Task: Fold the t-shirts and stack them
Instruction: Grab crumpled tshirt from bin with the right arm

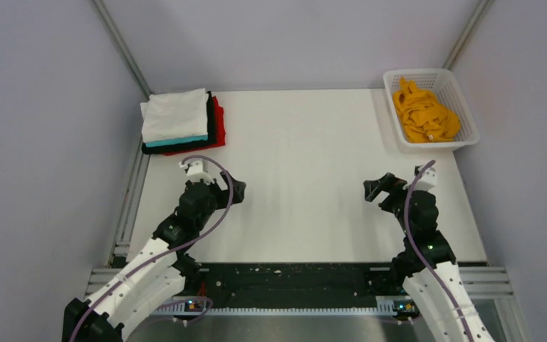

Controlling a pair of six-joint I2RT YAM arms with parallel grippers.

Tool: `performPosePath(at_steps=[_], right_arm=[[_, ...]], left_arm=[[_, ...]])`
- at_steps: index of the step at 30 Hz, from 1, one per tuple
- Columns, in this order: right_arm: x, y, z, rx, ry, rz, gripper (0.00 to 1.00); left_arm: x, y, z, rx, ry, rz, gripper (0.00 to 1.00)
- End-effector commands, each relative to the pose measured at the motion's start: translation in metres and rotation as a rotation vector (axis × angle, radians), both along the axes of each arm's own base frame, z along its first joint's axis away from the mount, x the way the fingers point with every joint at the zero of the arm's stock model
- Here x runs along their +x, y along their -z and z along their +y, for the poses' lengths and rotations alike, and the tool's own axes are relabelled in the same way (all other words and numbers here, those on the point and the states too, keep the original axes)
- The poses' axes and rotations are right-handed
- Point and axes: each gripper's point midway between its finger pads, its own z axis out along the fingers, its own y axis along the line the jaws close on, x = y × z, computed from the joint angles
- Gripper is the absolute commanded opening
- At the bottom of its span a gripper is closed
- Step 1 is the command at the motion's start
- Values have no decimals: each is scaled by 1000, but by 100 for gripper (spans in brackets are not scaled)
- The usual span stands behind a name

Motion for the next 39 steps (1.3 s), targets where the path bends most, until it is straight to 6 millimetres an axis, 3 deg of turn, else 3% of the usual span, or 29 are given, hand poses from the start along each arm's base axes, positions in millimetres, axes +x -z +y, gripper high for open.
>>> performPosePath(at_steps=[1,6,8,11,14,15,16,19,22,25,33,39], right_arm=[[11,-21,-3,0,23,-55,99],[43,-57,2,25,33,-139,99],[66,-80,3,10,41,-163,99],[108,-97,-7,-45,121,-102,99],[156,-105,-30,-87,208,-26,99],[174,-95,-43,-92,241,33,99],[193,-110,-56,-78,265,31,99],[234,-108,-105,-61,317,98,99],[270,-92,-150,-75,397,168,99],[302,-64,-183,-67,442,240,98],[378,12,-221,-95,523,325,98],[396,80,-228,-54,570,384,95]], left_arm=[[11,-24,-3,-41,-13,-88,99],[20,-30,-8,-42,-6,-116,99],[24,-34,-9,-48,-11,-130,99],[27,-41,-15,-55,16,-151,99],[28,-40,-9,-29,-6,-157,99],[28,-39,-5,-17,-24,-154,99],[28,-39,-1,-11,-42,-159,99],[28,-39,5,-3,-61,-189,99],[29,-41,4,-4,-52,-226,99],[31,-40,4,8,-60,-221,99],[33,-41,6,12,-68,-227,99],[33,-40,11,15,-91,-240,99]])
